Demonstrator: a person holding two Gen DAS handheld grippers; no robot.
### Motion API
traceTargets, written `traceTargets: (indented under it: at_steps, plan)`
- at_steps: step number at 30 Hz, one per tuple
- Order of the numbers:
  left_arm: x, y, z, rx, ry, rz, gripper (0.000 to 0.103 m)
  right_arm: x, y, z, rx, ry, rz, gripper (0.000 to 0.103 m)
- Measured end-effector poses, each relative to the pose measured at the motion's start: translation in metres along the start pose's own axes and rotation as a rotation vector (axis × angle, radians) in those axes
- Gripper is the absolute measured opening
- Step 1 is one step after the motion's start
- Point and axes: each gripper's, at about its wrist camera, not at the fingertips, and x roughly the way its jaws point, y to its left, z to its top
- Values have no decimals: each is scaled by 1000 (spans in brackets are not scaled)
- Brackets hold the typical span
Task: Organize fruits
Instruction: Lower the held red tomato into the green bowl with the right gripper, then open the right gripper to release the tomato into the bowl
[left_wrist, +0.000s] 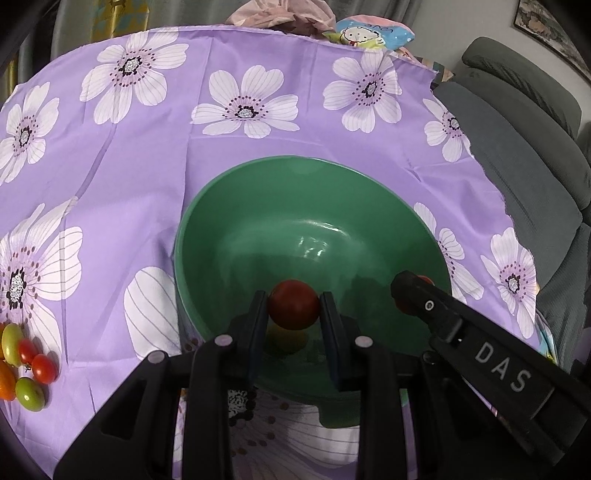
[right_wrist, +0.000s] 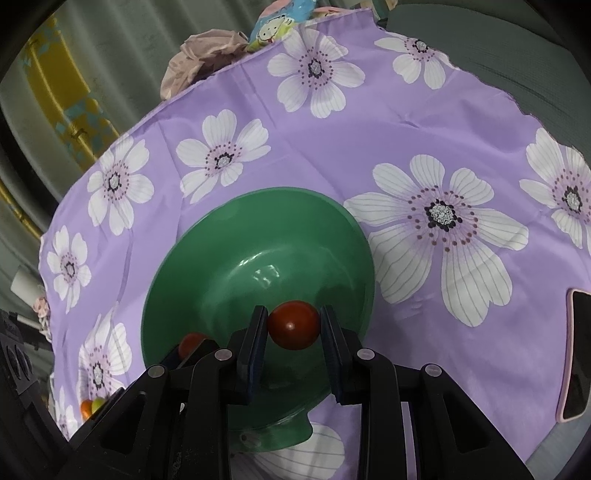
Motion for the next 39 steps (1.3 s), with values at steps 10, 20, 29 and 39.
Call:
traceTargets:
  at_steps: [10,20,29,39]
  plan:
    - [1,3,1,-9,3,20,28,2,3,-1,-7,17,1,31]
    - [2,2,0,-7,5,27,29,4,5,-2,-14,29,-3,31]
    - [3,2,0,-9,7,28,29,4,6,-2,-14,30,-4,31]
    - [-9,0,-1,-3,-13,-27,40,1,8,-2,-20,-4,-2,32]
